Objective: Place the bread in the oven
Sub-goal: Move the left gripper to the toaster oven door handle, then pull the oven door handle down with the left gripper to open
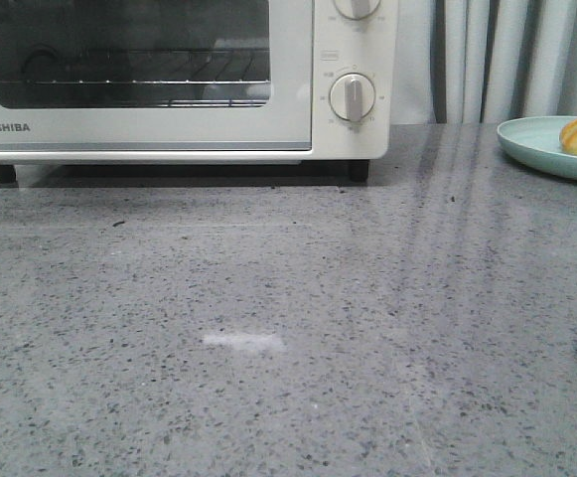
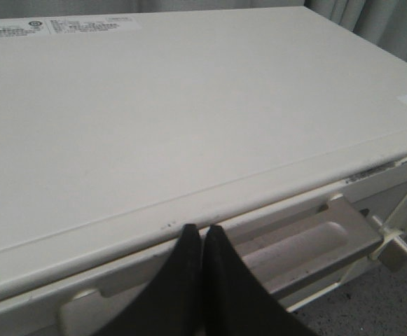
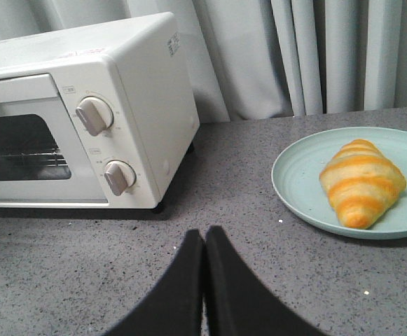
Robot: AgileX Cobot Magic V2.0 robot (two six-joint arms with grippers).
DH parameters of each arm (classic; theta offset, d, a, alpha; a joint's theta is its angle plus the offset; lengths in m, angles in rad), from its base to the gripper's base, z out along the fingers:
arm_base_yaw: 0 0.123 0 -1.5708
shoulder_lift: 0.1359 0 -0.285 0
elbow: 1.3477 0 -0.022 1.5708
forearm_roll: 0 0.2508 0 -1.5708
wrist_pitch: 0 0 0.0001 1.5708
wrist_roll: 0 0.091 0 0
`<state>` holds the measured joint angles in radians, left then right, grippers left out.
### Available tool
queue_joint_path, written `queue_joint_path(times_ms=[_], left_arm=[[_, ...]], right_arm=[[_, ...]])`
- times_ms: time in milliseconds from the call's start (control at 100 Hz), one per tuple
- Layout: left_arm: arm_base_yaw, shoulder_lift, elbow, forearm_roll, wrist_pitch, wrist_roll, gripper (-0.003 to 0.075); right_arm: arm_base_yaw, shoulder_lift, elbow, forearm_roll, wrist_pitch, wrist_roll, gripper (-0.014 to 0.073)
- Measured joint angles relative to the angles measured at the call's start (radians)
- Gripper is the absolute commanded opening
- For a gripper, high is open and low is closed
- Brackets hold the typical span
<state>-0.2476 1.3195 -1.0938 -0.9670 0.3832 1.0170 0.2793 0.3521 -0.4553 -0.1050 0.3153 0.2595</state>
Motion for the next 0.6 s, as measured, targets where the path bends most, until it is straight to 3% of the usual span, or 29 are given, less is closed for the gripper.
queue_joint_path(times_ms=[200, 600], left_arm=[[0.000, -0.033, 0.003, 0.069, 0.113, -0.002, -0.0022], [0.000, -0.112, 0.146, 0.077, 0.186, -0.006, -0.0022]], right_arm=[[0.000, 0.000, 0.000, 0.000, 0.007, 0.000, -0.0048], [0.000, 0.000, 0.000, 0.000, 0.010, 0.000, -0.0048]])
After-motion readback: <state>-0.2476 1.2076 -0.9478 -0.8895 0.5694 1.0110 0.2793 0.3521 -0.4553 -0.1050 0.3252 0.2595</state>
